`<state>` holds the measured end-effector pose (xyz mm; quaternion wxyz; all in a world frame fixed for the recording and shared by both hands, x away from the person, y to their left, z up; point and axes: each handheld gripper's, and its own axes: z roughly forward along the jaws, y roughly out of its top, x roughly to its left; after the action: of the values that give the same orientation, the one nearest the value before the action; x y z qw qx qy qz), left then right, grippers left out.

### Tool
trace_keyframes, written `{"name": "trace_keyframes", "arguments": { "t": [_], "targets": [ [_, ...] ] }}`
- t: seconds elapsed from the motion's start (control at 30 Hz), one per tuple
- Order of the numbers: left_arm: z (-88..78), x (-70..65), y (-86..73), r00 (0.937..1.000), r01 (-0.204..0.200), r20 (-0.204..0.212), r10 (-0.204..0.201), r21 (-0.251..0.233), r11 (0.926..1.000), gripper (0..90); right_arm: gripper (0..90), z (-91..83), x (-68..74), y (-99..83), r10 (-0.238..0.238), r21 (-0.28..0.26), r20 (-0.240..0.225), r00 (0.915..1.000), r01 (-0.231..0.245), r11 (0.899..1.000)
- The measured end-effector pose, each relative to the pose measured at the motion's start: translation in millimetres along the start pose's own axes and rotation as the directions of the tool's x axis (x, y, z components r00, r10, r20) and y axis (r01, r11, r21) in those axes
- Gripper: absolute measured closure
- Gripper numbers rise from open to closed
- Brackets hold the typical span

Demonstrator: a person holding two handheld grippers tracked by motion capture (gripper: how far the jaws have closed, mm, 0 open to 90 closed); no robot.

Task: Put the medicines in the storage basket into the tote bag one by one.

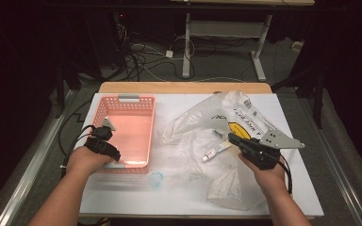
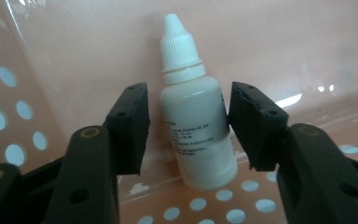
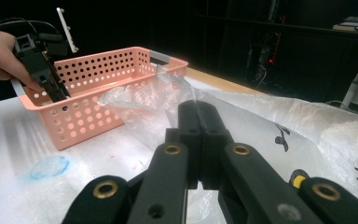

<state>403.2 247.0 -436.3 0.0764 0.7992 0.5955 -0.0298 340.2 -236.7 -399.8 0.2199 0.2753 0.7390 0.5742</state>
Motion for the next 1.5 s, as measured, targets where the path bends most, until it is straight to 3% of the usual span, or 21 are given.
{"name": "trace_keyframes", "arguments": {
  "t": [0.17, 0.3, 0.5, 0.67, 0.9, 1.0, 1.07, 1.27, 1.37, 1.43, 1.5],
  "targets": [
    [2.4, -2.1, 1.5, 0.9997, -0.015, -0.019, 0.015, 0.022, 0.9996, 52.9, 90.0, -0.2, -0.7, 0.2, -0.001, -0.003, 0.002, 1.0000, 0.001, 1.000],
    [2.4, -4.1, 0.2, 0.9990, -0.035, -0.028, 0.035, 0.007, 0.9994, 55.9, 90.0, -0.8, -0.2, 0.2, 0.001, 0.000, 0.003, 1.0000, -0.001, 1.000],
    [-3.3, -4.6, -5.0, 0.9988, -0.049, -0.011, 0.049, -0.066, 0.9966, 57.7, 90.0, -0.8, 0.3, 0.2, 0.001, 0.000, 0.002, 1.0000, -0.001, 1.000],
    [-9.9, -9.4, -8.3, 0.9968, -0.076, 0.012, 0.079, -0.149, 0.9859, 57.9, 90.0, -0.5, 0.8, 0.6, 0.000, 0.002, 0.004, 1.0000, 0.000, 1.000],
    [-18.3, -20.4, -10.6, 0.9911, -0.112, 0.038, 0.127, -0.275, 0.9550, 58.0, 90.0, -2.0, -0.3, 0.7, -0.002, -0.002, 0.007, 1.0000, 0.002, 1.000],
    [-22.0, -24.9, -13.5, 0.9884, -0.121, 0.047, 0.144, -0.329, 0.9364, 58.0, 90.0, -1.6, -1.0, 0.3, -0.003, -0.003, 0.007, 1.0000, 0.003, 1.000],
    [-22.8, -29.5, -16.8, 0.9850, -0.130, 0.056, 0.163, -0.380, 0.9159, 58.0, 90.0, -1.8, -0.8, 0.3, -0.003, -0.002, 0.008, 1.0000, 0.003, 1.000],
    [-16.9, -44.0, -24.8, 0.9780, -0.166, 0.038, 0.205, -0.455, 0.8747, 58.0, 90.0, -2.2, -0.5, 0.5, -0.003, -0.002, 0.007, 1.0000, 0.003, 1.000],
    [-13.9, -49.0, -28.2, 0.9747, -0.189, 0.013, 0.223, -0.484, 0.8545, 58.0, 90.0, -1.4, 0.0, 0.3, -0.008, -0.004, 0.007, 0.9999, 0.008, 1.000],
    [-11.8, -51.7, -30.7, 0.9733, -0.214, -0.035, 0.227, -0.495, 0.8421, 58.2, 90.0, -1.2, 0.5, 0.0, -0.006, 0.002, 0.006, 1.0000, 0.006, 1.000],
    [-11.9, -51.7, -32.4, 0.9732, -0.213, -0.035, 0.227, -0.511, 0.8326, 58.2, 90.0, -0.8, 0.9, -0.3, -0.006, 0.003, 0.006, 1.0000, 0.006, 1.000]
  ]
}}
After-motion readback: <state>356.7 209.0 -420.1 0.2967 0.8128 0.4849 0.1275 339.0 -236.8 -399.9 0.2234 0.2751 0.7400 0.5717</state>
